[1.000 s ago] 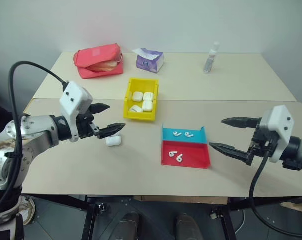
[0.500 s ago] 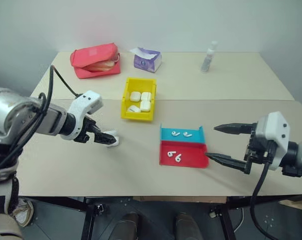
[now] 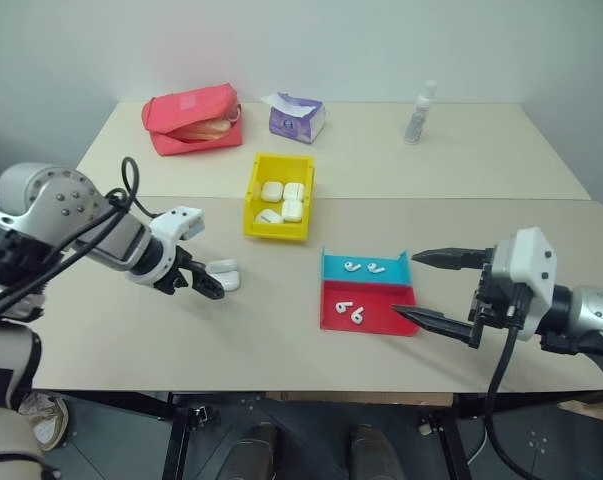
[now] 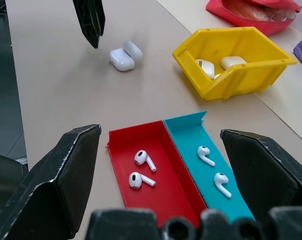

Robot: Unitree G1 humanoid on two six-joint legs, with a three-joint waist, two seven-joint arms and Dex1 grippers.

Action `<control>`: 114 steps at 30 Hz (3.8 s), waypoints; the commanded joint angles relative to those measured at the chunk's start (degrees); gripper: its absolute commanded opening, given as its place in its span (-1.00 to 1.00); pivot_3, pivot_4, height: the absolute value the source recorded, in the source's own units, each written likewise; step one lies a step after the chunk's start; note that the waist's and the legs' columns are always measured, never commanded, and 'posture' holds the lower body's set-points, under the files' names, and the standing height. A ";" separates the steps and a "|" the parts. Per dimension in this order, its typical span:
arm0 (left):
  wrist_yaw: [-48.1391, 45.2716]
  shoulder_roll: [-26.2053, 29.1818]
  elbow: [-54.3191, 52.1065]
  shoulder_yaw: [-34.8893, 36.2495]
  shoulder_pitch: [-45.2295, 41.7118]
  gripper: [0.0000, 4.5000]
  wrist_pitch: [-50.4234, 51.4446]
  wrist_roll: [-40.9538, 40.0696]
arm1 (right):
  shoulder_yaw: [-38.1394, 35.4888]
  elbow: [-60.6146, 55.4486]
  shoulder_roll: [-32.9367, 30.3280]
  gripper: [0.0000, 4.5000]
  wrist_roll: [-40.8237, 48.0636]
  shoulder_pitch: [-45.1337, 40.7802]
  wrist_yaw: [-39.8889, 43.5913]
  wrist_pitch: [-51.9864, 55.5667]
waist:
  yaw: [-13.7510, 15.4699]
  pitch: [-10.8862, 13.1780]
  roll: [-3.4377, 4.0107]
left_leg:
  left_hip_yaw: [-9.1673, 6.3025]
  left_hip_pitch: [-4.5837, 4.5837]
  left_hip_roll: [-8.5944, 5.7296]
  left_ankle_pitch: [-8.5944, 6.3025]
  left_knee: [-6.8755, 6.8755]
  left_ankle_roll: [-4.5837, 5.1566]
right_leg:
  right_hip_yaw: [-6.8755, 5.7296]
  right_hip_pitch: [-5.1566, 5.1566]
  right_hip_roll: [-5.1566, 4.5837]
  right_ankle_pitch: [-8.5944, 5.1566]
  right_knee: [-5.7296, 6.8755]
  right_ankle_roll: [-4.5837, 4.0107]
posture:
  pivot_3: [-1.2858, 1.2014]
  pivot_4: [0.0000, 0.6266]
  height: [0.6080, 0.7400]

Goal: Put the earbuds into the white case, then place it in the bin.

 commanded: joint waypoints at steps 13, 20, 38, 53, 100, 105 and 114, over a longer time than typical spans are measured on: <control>38.06 -12.32 16.39 9.65 -3.01 1.00 -0.85 -17.98 | 2.44 -1.09 2.38 0.98 -1.46 -1.71 -2.11 -3.12 | -0.03 0.00 -0.08 | 0.10 -0.01 -0.04 0.02 0.00 -0.03 | 0.31 -0.17 0.02 0.00 0.22 0.00 | 0.03 -0.52 1.00; 54.32 -14.10 11.23 11.33 3.35 1.00 -8.63 -29.09 | 3.27 -0.24 3.18 0.98 -2.18 -2.64 -2.53 -3.71 | 0.00 -0.01 -0.10 | 0.15 -0.02 -0.02 0.04 0.00 -0.07 | 0.50 -0.24 0.02 0.00 0.27 0.00 | 0.03 -0.52 1.00; 68.47 -21.82 10.21 20.24 9.06 0.72 -10.77 -29.09 | 3.63 -1.23 3.74 1.00 -1.77 -1.62 -3.86 -3.08 | 0.66 -0.04 -0.12 | 0.22 -0.01 -0.06 0.05 0.01 -0.10 | 0.56 -0.23 0.01 0.00 0.26 0.00 | 0.03 -0.52 1.00; 53.11 -9.51 -8.67 20.57 13.76 0.24 -7.45 -25.47 | 3.21 -0.43 3.35 1.00 -1.38 -1.46 -3.93 -3.17 | -0.06 -0.06 -0.12 | 0.27 -0.09 -0.04 0.06 -0.03 -0.13 | 0.62 -0.43 0.04 0.00 0.34 0.00 | 0.03 -0.52 1.00; -80.23 -27.53 -23.25 31.98 25.03 0.24 -73.40 38.42 | 46.85 6.19 -10.20 0.15 -28.37 -37.35 10.76 6.35 | -0.35 -0.08 -0.07 | 0.56 -0.01 0.19 -0.08 0.02 0.12 | 0.41 -0.10 0.21 0.06 -0.58 0.06 | 0.03 -0.52 1.00; -79.04 -27.33 -25.29 32.91 26.99 0.24 -73.08 38.72 | 51.24 12.74 -4.77 0.15 -33.36 -42.63 16.27 2.99 | -0.46 -0.08 -0.07 | 0.57 -0.05 0.19 -0.08 0.02 0.11 | 0.43 -0.16 0.21 0.06 -0.56 0.06 | 0.03 -0.52 1.00; -76.79 -26.32 -27.93 34.32 28.97 0.24 -72.40 38.57 | 54.60 23.67 4.78 0.15 -39.37 -48.25 21.03 1.88 | -0.44 -0.08 -0.07 | 0.52 -0.06 0.21 -0.05 0.03 0.06 | 0.43 -0.18 0.24 0.06 -0.56 0.05 | 0.03 -0.52 1.00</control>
